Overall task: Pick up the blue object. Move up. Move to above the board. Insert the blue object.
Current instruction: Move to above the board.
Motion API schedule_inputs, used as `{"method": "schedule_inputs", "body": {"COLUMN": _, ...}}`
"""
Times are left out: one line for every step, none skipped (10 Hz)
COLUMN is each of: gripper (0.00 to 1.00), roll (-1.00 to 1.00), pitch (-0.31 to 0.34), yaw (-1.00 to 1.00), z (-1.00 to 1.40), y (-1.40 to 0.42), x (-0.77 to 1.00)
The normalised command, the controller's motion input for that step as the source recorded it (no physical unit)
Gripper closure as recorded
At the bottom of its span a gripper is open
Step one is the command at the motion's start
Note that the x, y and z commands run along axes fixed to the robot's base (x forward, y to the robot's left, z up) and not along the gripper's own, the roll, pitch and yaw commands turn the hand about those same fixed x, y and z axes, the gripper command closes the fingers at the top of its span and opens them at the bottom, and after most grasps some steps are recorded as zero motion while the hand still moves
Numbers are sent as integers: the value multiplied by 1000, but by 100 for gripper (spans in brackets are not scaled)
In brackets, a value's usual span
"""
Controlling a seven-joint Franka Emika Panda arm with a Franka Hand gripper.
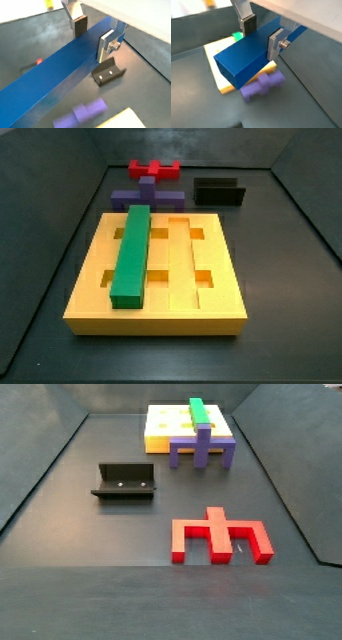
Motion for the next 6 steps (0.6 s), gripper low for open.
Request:
{"method": "schedule_inputs", "body": {"gripper": 100, "roll": 16, "pitch": 43, "yaw": 1000, "z": 192, "y": -1400, "x": -1}}
{"method": "schedule_inputs", "body": {"gripper": 100, "roll": 16, "pitch": 49, "yaw": 1000, "z": 200, "y": -1400, "x": 4}}
{"method": "schedule_inputs", "body": {"gripper": 100, "roll": 19, "pitch": 59, "yaw": 1000, "z": 207, "y": -1400, "x": 24}}
{"method": "schedule_inputs", "body": {"gripper": 100, "roll": 19, "pitch": 70, "yaw": 1000, "z": 212, "y": -1400, "x": 59}}
{"method": "schedule_inputs", "body": {"gripper": 100, "roll": 22, "pitch": 89, "yaw": 1000, "z": 121, "y": -750, "x": 78}}
{"method": "schedule_inputs", "body": {"gripper": 100, "roll": 24, "pitch": 97, "yaw": 1000, "z": 91, "y": -514, "x": 82}}
